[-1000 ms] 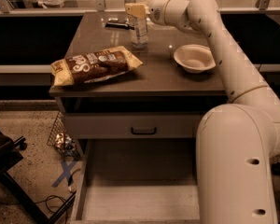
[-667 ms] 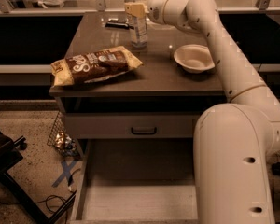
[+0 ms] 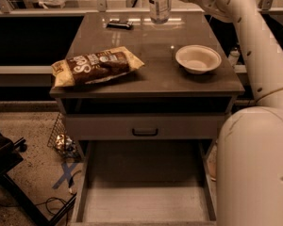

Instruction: Place blue plastic bottle into middle drawer

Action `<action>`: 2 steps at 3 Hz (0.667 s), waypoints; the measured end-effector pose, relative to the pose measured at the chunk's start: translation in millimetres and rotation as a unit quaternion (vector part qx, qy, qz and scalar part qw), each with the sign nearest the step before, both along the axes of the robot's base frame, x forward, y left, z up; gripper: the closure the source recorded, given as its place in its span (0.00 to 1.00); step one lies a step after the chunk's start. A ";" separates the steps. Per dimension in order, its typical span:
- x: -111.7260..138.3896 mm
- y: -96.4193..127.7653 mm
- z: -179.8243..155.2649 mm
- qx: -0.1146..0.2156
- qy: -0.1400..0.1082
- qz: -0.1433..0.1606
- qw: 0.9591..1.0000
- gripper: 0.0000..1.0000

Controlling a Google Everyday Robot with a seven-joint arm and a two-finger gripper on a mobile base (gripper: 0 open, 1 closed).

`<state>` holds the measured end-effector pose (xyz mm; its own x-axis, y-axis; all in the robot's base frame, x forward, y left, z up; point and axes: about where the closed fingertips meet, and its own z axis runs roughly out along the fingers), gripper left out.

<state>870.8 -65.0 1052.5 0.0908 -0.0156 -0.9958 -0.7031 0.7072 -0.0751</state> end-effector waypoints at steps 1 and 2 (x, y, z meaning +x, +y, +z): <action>-57.6 -64.0 74.2 0.001 -0.045 -0.075 0.996 1.00; -126.1 -115.4 127.6 0.004 -0.073 -0.142 0.987 1.00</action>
Offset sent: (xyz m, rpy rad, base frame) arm -0.2043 -0.0991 0.0160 -0.1199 0.0437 -0.3368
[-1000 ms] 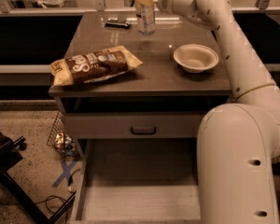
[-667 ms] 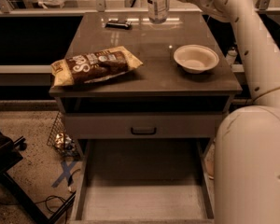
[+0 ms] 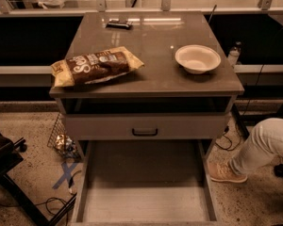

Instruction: Place blue plastic bottle into middle drawer

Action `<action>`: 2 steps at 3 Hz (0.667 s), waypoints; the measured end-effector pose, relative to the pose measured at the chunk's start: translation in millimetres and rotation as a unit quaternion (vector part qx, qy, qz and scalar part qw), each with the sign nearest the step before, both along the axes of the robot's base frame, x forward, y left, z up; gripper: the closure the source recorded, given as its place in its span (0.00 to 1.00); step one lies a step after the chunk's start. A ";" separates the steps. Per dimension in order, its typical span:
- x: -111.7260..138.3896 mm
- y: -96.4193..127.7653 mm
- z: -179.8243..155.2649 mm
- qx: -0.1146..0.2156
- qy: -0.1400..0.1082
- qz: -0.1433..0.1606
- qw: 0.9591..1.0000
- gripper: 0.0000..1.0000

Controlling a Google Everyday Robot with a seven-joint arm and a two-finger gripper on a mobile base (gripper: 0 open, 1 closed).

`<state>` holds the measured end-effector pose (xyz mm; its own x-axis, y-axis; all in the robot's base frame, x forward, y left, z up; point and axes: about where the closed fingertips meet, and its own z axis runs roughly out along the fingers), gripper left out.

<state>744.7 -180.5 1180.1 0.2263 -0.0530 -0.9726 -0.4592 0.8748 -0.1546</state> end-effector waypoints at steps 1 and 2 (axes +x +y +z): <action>-67.2 -8.0 16.8 -0.004 -0.011 -0.029 0.999 1.00; -109.5 14.3 -33.1 -0.019 0.023 -0.013 0.999 1.00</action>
Offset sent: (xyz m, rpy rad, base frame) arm -0.2184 -0.0419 -0.2011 -0.1207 0.2619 -0.0962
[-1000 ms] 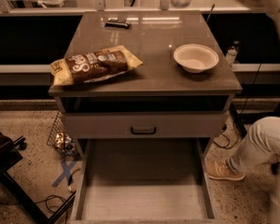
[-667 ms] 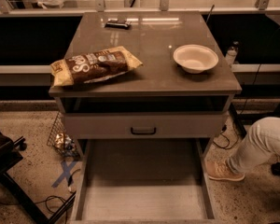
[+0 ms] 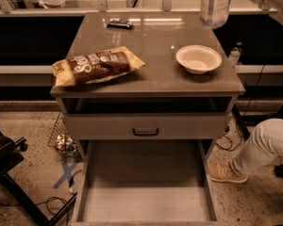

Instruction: Place blue plastic bottle into middle drawer

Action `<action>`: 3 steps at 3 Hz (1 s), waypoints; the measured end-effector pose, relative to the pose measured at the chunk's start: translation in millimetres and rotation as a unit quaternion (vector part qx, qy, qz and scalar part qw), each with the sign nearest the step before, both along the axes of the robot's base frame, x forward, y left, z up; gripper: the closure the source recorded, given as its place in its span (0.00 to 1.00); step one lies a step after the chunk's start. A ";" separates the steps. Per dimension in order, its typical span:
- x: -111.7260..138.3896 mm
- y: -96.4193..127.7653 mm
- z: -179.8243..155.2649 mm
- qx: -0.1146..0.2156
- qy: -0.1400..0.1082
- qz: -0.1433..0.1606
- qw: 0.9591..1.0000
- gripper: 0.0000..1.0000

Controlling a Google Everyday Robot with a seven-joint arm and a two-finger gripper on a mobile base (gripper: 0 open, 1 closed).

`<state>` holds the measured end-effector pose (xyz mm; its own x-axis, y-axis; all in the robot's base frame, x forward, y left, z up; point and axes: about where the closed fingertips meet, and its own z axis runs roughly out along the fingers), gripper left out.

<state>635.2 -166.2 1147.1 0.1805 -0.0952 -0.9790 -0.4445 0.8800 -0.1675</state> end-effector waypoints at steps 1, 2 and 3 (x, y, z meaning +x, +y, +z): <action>-38.0 28.8 -77.9 -0.010 0.047 0.033 0.998 1.00; -75.0 34.1 -149.6 -0.010 0.079 0.059 0.995 1.00; -108.8 -18.0 -220.3 0.026 0.106 0.050 0.993 1.00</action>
Offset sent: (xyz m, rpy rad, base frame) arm -0.1416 -0.0646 -0.2608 0.0296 0.2241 0.0419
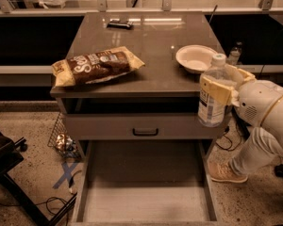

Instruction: Place blue plastic bottle into middle drawer

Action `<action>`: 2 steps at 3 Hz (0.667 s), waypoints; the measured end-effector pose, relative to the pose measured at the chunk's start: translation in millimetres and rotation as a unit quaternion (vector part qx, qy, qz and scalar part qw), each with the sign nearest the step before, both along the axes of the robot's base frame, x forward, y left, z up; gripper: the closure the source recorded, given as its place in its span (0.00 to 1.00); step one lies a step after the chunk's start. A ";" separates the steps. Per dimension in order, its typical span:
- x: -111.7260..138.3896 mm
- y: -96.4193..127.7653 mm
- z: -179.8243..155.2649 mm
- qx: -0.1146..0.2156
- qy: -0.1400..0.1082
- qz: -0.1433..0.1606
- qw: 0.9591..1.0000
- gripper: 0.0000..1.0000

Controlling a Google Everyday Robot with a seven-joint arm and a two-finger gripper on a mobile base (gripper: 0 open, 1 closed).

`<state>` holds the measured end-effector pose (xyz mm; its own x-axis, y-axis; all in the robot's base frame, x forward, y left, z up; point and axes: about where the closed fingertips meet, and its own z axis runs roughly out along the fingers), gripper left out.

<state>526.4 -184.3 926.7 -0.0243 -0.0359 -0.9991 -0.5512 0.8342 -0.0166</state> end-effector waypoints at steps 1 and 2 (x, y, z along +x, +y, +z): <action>1.9 2.7 -6.0 0.003 0.004 0.003 1.000 1.00; 7.3 10.2 -23.7 0.012 0.015 0.010 1.000 1.00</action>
Offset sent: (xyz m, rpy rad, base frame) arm 0.0136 0.0147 -0.0464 0.0494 0.0572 0.0317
